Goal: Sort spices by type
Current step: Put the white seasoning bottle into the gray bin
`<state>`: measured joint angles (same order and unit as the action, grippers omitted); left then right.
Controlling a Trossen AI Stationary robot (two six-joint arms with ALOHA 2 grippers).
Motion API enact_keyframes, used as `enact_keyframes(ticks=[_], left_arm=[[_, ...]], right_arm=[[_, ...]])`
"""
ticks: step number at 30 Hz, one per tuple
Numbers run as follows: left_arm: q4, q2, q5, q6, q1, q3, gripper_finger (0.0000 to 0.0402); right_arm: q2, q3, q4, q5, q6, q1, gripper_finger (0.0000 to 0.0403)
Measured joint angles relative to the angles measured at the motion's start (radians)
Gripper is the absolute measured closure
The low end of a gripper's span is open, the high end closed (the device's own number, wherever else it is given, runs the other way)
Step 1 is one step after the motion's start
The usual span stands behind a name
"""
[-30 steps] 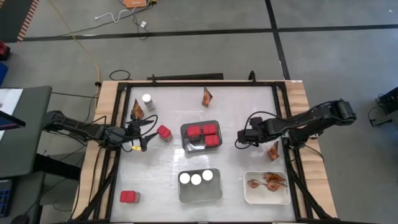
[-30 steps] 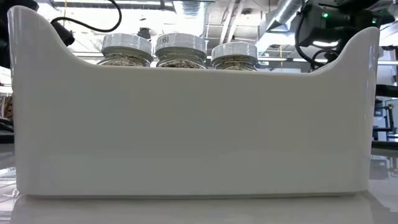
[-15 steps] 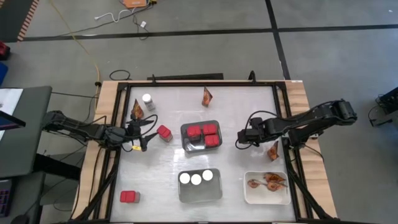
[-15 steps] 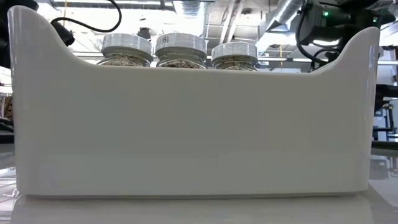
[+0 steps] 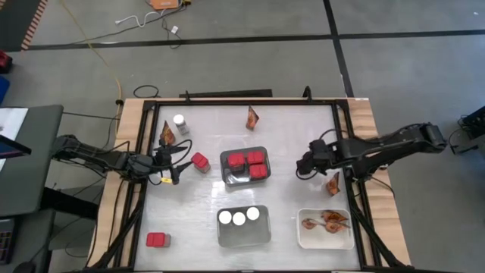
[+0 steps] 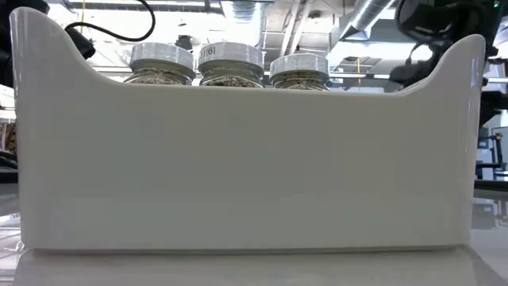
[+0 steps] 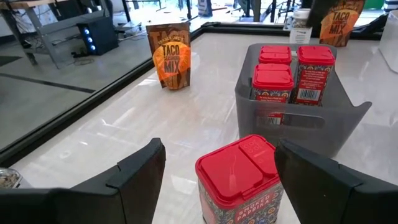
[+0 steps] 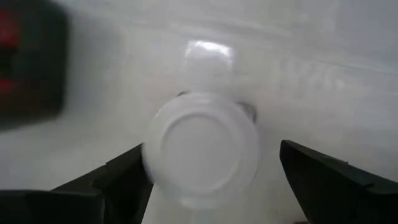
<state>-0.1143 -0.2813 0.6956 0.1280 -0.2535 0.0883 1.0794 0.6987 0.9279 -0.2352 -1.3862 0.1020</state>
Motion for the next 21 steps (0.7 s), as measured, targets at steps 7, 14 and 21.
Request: enact_keyframes(ticks=[7,14,21], left_arm=[[0.0,0.0,0.0,0.005,0.0,0.0,0.0112],[0.0,0.0,0.0,0.011,0.0,0.0,0.0112],[0.0,0.0,0.0,0.011,0.0,0.0,0.0112]], right_arm=[[-0.107,0.001,0.001,0.068,0.263,0.001,0.0041],[-0.114,0.001,0.012,0.069,0.789,0.001,0.0041],[-0.078,0.001,0.007,0.069,1.084,0.0,0.0041]])
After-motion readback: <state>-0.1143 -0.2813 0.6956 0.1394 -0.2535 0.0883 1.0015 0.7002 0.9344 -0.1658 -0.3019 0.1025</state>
